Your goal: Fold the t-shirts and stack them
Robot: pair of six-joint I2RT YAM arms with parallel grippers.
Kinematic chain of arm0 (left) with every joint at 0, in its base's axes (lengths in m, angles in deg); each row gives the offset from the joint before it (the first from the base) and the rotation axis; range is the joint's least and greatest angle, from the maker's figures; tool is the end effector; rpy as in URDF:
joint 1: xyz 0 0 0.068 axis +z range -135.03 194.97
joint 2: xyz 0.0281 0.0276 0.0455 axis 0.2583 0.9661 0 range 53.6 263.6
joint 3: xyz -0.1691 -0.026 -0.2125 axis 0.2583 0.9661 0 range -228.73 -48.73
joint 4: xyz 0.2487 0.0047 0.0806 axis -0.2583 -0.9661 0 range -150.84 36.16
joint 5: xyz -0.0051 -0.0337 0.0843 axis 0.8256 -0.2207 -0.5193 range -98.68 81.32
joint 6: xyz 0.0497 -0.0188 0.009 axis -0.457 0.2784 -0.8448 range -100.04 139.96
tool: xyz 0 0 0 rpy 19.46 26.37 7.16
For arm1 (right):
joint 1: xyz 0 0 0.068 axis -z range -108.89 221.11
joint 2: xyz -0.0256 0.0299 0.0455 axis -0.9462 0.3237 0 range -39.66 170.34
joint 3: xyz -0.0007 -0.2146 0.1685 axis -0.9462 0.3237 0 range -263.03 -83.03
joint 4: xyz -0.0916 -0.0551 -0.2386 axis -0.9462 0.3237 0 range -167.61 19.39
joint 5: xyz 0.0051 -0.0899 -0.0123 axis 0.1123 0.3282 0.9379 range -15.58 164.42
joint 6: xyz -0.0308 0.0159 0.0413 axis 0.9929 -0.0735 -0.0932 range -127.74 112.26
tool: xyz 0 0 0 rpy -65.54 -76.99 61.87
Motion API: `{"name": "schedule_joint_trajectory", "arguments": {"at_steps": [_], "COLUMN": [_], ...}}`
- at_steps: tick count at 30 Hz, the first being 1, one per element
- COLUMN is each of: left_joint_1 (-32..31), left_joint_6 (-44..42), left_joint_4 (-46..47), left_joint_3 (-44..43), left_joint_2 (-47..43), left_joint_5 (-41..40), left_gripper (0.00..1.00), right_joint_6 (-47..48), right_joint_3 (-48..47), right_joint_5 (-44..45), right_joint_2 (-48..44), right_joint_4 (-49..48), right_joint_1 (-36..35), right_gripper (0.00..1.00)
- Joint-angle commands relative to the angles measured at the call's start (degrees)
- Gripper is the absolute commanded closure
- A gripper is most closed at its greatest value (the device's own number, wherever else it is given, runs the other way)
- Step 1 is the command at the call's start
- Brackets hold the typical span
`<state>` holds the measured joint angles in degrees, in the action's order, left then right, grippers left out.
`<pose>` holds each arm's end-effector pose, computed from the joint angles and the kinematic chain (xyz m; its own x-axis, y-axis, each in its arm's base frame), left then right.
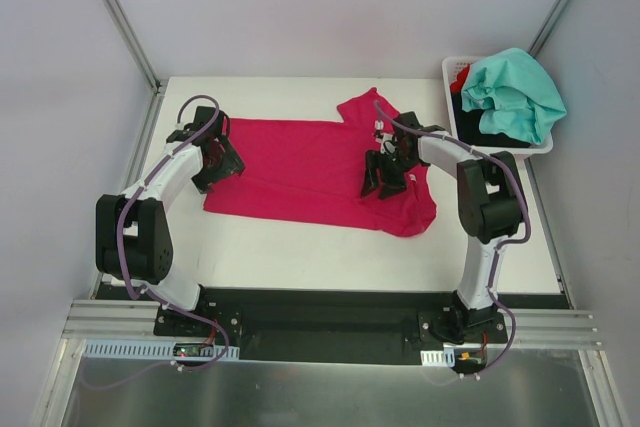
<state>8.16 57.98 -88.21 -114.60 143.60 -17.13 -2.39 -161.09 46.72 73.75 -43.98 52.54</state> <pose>0.3236 -0.0333 0.2391 -0.6923 -0.5309 -0.4888 -0.4891 0.8432 -0.2231 0.3713 0.1422 0.1646 -0.8400 -0.3692 -0.3976 -0.5206 0.7551 0.3986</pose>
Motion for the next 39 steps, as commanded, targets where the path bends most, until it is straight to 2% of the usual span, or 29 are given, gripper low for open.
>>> {"name": "schedule_joint_trajectory", "arguments": {"at_steps": [1,7,18,39], "left_joint_1": [-0.5,-0.5,-0.5,-0.5], "left_joint_6": [-0.8,-0.7,-0.9,-1.1], "left_joint_4": [-1.4,-1.4,-1.5,-1.6], "left_joint_3": [-1.1,-1.0,-0.9,-1.3], "left_joint_2": [-1.6,-1.5,-1.2,-0.8], "left_joint_5": [-1.0,-0.7,-1.0,-1.1], "left_gripper": [0.25,0.25,0.25,0.25], "right_joint_6": [1.2,1.2,2.0,0.9], "right_joint_3": [-1.2,-1.8,-8.8,-12.2], "right_joint_5": [-3.8,-5.1,-5.0,-8.8], "right_joint_2": [1.0,1.0,3.0,7.1], "right_joint_4": [-0.5,-0.5,3.0,3.6], "right_joint_1": [0.4,0.3,0.3,-0.2], "right_gripper": [0.36,0.36,0.36,0.36]}}
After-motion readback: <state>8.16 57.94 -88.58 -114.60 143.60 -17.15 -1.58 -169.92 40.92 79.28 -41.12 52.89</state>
